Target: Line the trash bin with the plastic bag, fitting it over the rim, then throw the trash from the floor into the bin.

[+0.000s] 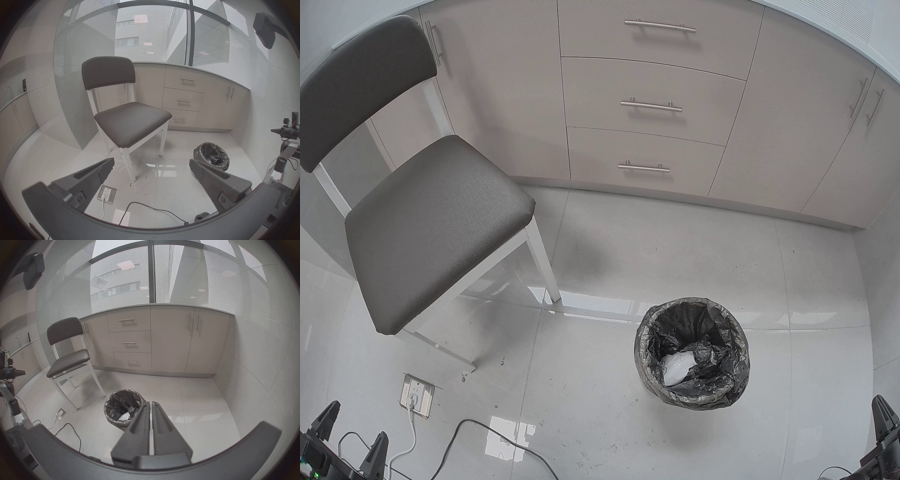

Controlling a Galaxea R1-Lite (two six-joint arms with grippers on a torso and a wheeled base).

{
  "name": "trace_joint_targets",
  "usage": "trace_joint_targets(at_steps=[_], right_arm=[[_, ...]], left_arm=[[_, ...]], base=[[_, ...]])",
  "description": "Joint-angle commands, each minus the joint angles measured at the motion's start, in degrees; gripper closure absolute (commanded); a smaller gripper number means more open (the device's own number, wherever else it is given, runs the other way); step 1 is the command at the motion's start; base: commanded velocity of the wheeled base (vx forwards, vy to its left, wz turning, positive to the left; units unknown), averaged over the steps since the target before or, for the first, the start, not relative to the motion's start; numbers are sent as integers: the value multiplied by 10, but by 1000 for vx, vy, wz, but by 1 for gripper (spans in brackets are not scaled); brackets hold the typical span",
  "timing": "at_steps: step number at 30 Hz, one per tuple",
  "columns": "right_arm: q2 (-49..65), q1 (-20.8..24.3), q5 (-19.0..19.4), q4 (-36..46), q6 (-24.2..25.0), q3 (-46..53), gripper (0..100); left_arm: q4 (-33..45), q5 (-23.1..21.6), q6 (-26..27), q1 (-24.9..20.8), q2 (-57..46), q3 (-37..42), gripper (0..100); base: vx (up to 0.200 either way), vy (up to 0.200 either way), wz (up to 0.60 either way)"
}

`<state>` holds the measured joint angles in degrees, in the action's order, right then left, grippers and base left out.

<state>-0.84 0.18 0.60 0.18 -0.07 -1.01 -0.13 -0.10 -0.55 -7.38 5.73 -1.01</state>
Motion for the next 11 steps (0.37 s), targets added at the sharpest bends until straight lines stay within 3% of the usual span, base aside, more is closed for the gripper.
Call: trace_joint_targets(at_steps=[1,11], right_arm=[[8,0,0,0,0,8,100],[8,1,0,0,-1,8,100]], left_arm=[[0,0,-1,0,0,10,0],[0,0,0,0,0,10,0]], base=[[0,0,0],[0,0,0]])
